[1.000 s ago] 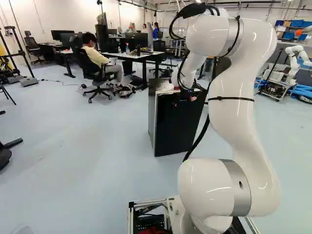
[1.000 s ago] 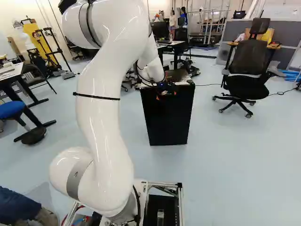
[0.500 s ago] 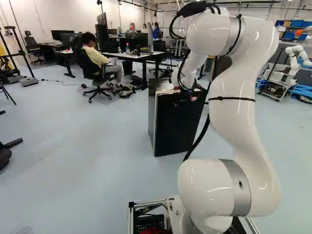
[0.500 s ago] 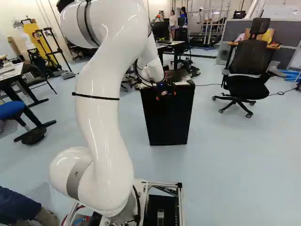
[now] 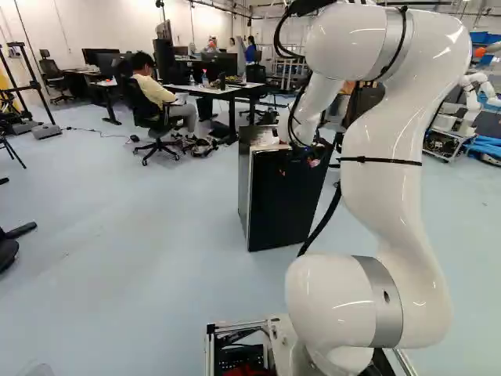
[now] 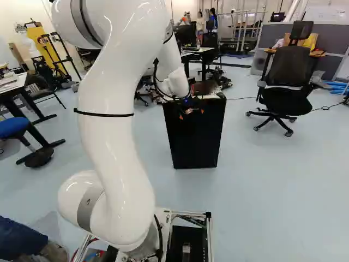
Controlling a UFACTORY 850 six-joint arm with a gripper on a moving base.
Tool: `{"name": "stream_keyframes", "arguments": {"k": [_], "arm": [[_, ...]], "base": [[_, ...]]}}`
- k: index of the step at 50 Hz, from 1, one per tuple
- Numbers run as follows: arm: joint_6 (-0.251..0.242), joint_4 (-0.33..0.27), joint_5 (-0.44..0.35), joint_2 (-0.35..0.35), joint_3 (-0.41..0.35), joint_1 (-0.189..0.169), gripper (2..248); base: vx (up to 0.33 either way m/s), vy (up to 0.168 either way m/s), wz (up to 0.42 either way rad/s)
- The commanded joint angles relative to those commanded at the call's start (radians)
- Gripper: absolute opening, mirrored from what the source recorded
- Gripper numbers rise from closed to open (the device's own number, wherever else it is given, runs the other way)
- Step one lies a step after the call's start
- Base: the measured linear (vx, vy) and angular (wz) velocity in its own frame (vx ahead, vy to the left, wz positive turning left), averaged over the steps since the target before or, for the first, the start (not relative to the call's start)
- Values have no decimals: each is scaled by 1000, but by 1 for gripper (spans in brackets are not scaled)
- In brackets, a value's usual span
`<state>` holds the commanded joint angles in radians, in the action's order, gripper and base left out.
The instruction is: Grab a drink from the fridge
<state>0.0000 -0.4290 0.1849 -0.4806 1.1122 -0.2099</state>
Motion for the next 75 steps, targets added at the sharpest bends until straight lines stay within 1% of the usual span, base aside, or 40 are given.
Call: {"name": "stream_keyframes", "arguments": {"k": [9,25,50,63,75], "arm": [[0,2,-70,35,-48,-2,247],[0,24,-232,100,-133,-3,247],[0,98,-498,210,-269,14,247],[0,152,-632,217,-277,27,247],[0,222,-750,216,-276,27,247]], "base": [[0,0,0],[0,0,0],[0,0,0],[0,0,0],[0,0,0]]}}
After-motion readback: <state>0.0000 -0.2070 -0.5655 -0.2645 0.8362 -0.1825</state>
